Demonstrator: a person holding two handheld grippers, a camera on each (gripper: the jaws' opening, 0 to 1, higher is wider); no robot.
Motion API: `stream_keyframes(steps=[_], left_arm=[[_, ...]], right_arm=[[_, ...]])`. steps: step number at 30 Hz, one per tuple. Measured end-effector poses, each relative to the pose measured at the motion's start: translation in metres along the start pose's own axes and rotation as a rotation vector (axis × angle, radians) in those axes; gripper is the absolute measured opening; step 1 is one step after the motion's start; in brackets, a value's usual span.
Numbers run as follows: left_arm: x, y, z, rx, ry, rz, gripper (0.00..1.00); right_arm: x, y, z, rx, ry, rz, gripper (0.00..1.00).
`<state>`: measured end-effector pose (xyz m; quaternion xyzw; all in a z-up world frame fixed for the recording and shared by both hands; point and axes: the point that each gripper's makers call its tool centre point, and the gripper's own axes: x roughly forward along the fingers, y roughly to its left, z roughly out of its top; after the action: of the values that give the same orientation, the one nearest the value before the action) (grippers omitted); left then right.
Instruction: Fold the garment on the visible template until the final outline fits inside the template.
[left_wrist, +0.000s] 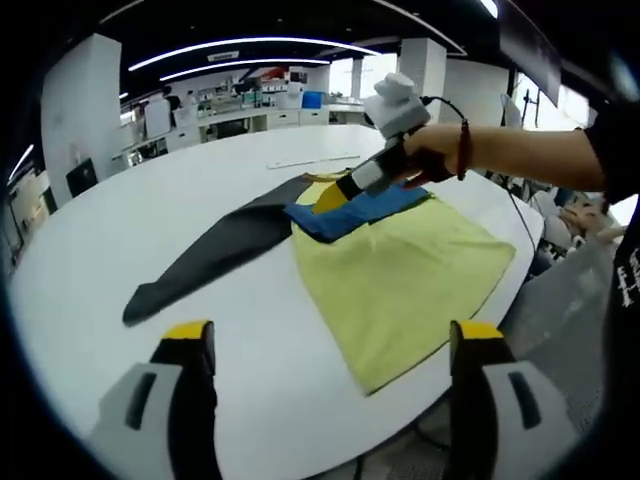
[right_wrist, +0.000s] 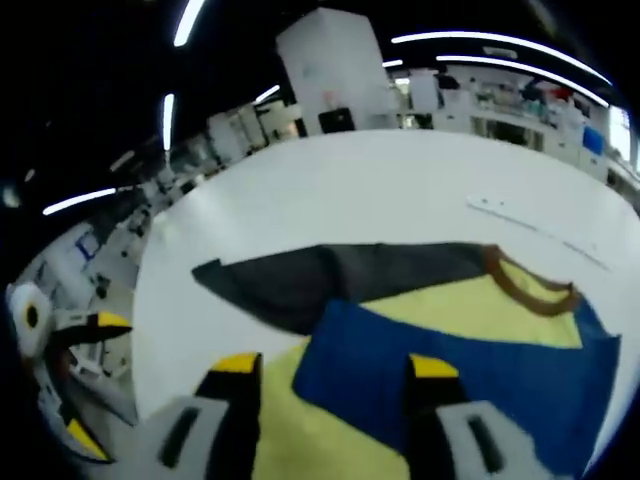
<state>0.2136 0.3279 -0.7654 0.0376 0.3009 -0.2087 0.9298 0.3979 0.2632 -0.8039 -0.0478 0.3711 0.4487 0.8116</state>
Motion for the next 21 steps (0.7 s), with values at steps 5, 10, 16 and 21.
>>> stream_keyframes(steps=[5,10,16,21], left_arm=[[0.007,0.005,0.007,0.01,-0.006,-0.007,0.95],[0.012,0.016,0.013,0.011,-0.018,-0.012,0.95],[0.022,0.022,0.022,0.002,-0.035,-0.021,0.9],[0.033,0.03,0.028,-0.009,-0.049,-0.015,0.83]], right_arm=[[-0.013,-0.005,-0.002,-0.046,-0.016,0.002,0.74],[-0.028,-0.015,-0.004,-0.066,-0.035,-0.007,0.84],[-0.05,-0.041,-0.01,-0.11,-0.047,-0.055,0.87],[-0.07,-0.06,-0.016,-0.122,-0.069,-0.089,0.85]])
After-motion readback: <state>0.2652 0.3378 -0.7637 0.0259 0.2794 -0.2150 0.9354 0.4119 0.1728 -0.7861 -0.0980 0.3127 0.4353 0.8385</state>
